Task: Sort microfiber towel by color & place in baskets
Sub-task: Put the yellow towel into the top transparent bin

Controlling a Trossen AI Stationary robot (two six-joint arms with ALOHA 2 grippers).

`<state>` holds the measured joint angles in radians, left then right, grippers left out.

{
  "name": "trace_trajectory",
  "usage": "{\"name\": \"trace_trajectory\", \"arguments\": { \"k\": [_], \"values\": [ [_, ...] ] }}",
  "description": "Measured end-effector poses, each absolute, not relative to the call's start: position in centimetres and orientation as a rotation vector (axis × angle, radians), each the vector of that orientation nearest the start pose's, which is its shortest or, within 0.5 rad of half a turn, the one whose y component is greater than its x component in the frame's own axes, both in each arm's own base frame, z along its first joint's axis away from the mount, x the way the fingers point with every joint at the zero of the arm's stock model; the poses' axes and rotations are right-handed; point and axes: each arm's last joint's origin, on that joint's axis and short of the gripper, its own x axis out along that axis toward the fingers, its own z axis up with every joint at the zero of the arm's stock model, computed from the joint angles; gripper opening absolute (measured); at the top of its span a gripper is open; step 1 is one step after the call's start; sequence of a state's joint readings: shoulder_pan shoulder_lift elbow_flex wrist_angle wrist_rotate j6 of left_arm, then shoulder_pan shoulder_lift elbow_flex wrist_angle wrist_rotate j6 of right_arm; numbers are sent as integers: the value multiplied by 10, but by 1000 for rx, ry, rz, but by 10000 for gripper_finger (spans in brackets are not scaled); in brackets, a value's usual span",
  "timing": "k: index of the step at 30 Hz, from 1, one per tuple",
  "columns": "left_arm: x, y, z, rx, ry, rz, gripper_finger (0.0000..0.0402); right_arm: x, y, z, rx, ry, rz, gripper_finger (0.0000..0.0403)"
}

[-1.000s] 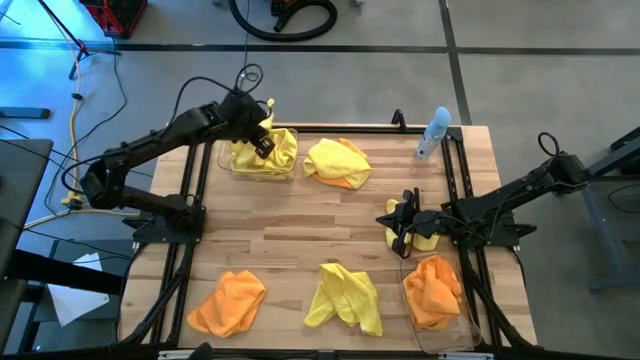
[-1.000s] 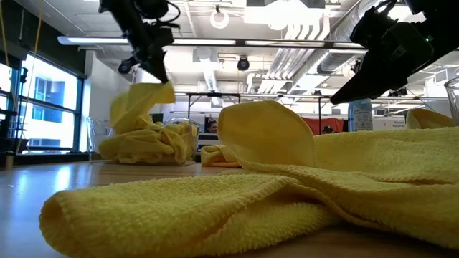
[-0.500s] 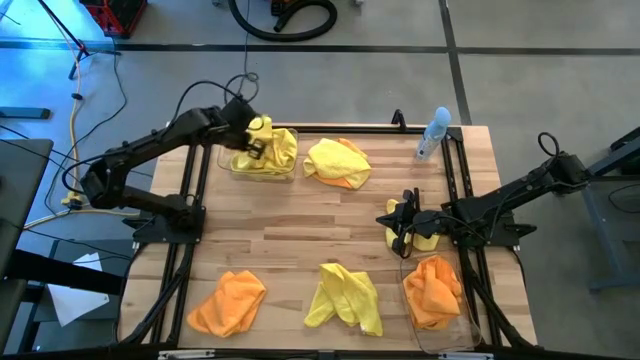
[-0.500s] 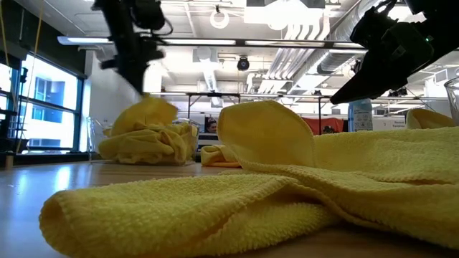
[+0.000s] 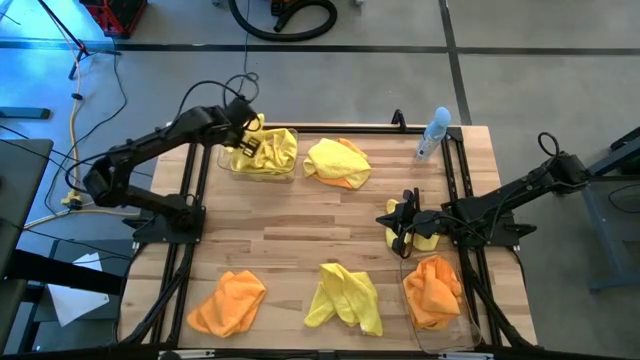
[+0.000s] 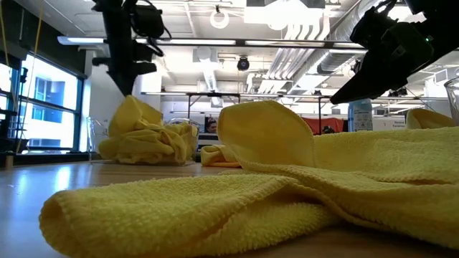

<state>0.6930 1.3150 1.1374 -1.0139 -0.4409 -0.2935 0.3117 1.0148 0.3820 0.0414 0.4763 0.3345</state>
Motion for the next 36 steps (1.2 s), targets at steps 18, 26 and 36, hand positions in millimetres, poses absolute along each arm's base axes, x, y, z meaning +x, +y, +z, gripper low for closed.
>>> {"name": "trace_trajectory", "arguments": {
  "k": [18, 26, 36],
  "values": [
    [184, 158, 274, -631, 1157, 949, 115, 186, 46, 179, 95, 512, -247, 0],
    [185, 160, 279, -606, 1083, 981, 144, 186, 46, 179, 95, 512, -247, 0],
    [190, 183, 260, -521, 1022, 1232, 145, 186, 46, 179, 94, 513, -247, 0]
  ]
}}
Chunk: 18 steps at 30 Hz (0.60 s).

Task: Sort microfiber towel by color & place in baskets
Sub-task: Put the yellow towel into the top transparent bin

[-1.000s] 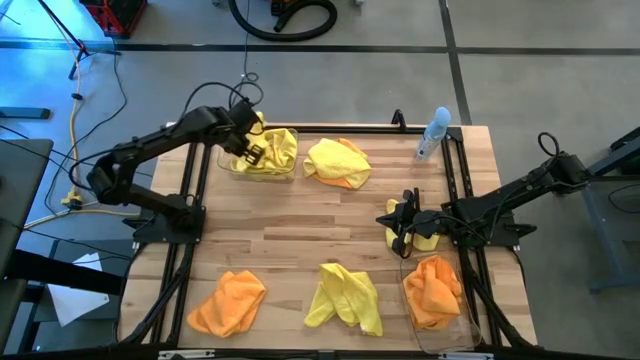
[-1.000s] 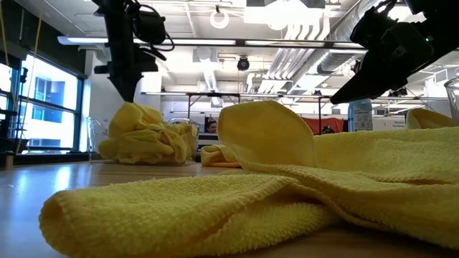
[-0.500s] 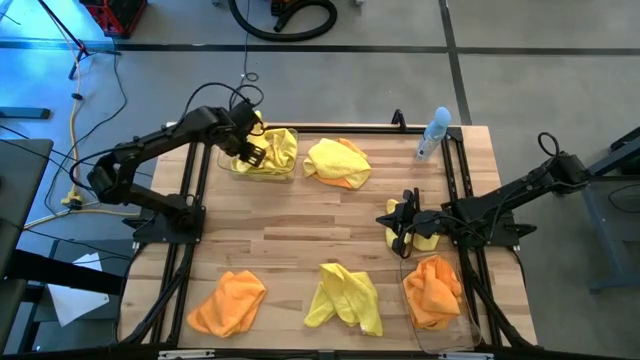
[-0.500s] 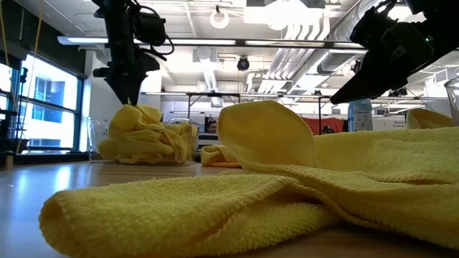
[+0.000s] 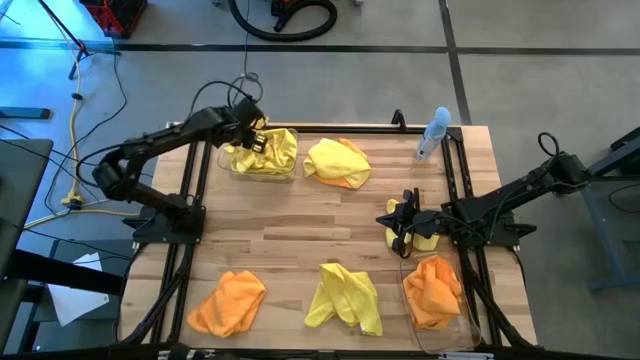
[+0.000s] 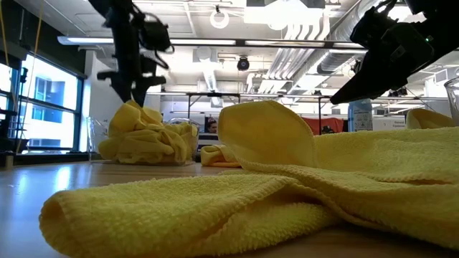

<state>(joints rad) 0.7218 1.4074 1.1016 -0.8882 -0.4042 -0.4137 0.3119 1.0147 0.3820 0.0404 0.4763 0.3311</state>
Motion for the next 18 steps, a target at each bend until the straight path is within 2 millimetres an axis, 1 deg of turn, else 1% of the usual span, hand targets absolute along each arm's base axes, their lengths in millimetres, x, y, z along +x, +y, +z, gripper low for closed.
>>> {"name": "trace_trajectory", "arguments": {
  "k": [2, 5, 9, 11, 13, 18],
  "values": [
    [193, 186, 239, -552, 1052, 1200, 145, 186, 46, 179, 92, 513, -247, 0],
    [192, 187, 204, -634, 1154, 1190, 145, 186, 46, 179, 91, 513, -247, 0],
    [186, 188, 171, -704, 1260, 1227, 145, 186, 46, 179, 91, 514, -246, 0],
    [184, 191, 161, -719, 1282, 1246, 145, 186, 46, 179, 91, 514, -247, 0],
    [183, 194, 155, -736, 1292, 1262, 145, 186, 46, 179, 91, 514, -247, 0],
    [178, 205, 151, -738, 1261, 1331, 145, 186, 46, 179, 91, 514, -247, 0]
  ]
}}
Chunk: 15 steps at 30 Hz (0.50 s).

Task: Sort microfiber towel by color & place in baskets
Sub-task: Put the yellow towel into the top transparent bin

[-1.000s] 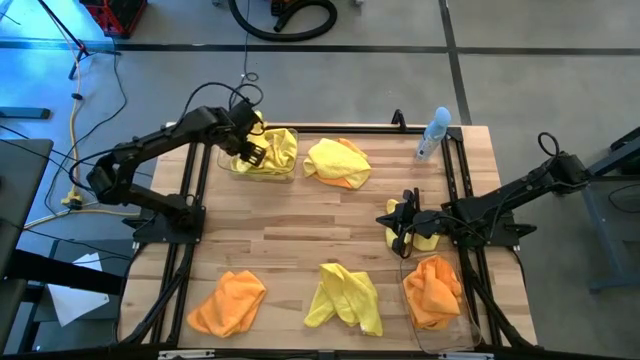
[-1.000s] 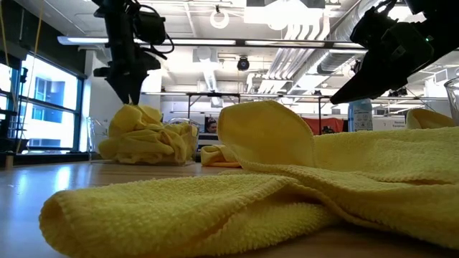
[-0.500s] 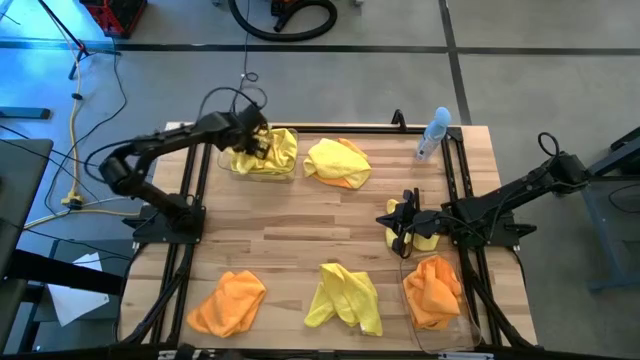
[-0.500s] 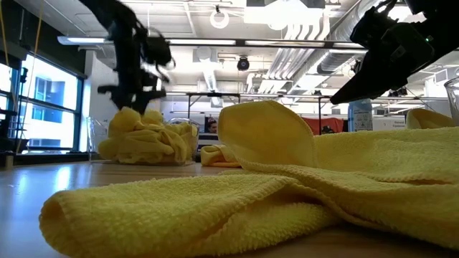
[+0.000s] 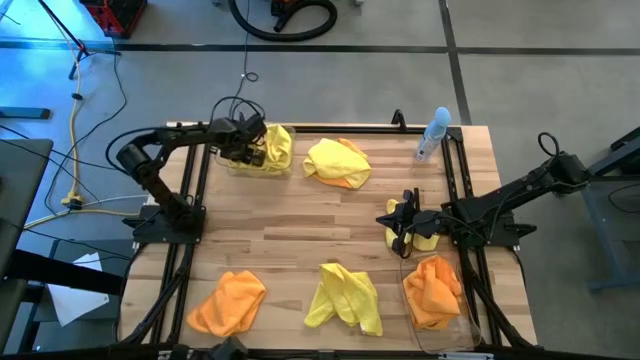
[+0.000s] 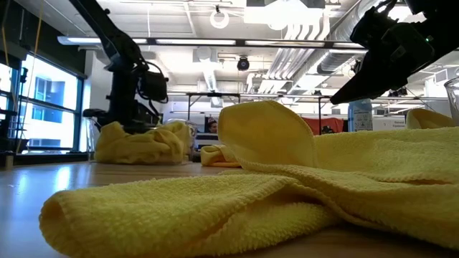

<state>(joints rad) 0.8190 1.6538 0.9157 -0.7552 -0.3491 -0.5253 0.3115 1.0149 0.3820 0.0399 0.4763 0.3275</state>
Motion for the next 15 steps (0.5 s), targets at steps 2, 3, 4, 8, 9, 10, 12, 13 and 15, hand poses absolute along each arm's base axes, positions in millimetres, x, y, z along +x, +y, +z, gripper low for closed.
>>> {"name": "trace_trajectory", "arguments": {
  "k": [2, 3, 4, 8, 9, 10, 12, 13, 15],
  "values": [
    [174, 207, 151, -745, 1256, 1373, 145, 186, 46, 179, 93, 514, -247, 0],
    [172, 208, 151, -751, 1258, 1383, 145, 186, 46, 179, 94, 514, -247, 0],
    [170, 209, 151, -757, 1264, 1388, 145, 186, 46, 179, 94, 513, -247, 0],
    [165, 209, 151, -759, 1300, 1400, 145, 186, 46, 179, 88, 514, -246, 0],
    [164, 210, 151, -745, 1310, 1394, 145, 186, 46, 179, 84, 515, -245, 0],
    [163, 210, 151, -730, 1322, 1389, 145, 186, 46, 179, 79, 515, -244, 0],
    [162, 211, 151, -720, 1335, 1382, 145, 186, 46, 179, 77, 516, -242, 0],
    [162, 211, 151, -720, 1336, 1380, 145, 186, 46, 179, 77, 516, -243, 0],
    [162, 211, 153, -723, 1336, 1372, 145, 186, 46, 179, 77, 516, -243, 0]
  ]
}}
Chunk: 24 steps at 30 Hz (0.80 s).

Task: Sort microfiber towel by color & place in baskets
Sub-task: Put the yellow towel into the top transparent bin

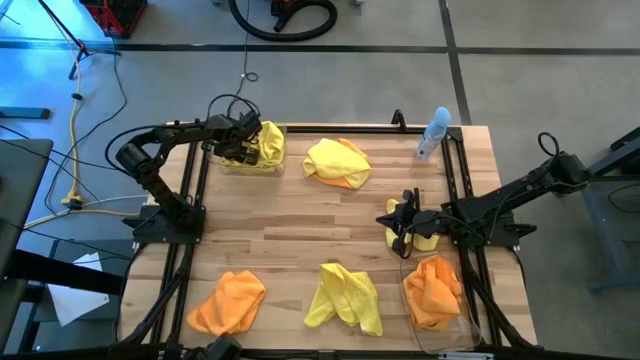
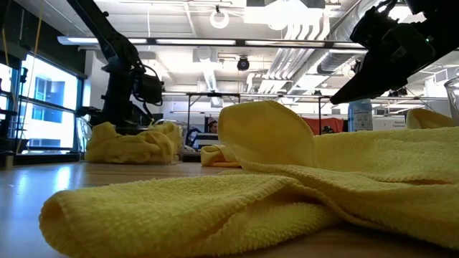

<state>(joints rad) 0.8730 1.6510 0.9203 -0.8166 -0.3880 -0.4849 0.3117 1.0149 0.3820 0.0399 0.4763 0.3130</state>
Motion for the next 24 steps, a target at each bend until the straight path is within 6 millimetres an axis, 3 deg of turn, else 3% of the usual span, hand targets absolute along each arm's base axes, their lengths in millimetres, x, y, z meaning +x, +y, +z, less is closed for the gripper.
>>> {"name": "trace_trajectory", "arguments": {
  "k": [6, 15, 20, 24],
  "values": [
    [163, 203, 182, -763, 1328, 1332, 145, 186, 46, 179, 76, 516, -242, 0],
    [157, 180, 238, -761, 1078, 1314, 145, 186, 46, 179, 76, 516, -242, 0],
    [150, 169, 260, -768, 945, 1309, 145, 186, 46, 179, 76, 516, -243, 0],
    [152, 174, 268, -710, 816, 1352, 145, 186, 46, 179, 76, 516, -242, 0]
  ]
}}
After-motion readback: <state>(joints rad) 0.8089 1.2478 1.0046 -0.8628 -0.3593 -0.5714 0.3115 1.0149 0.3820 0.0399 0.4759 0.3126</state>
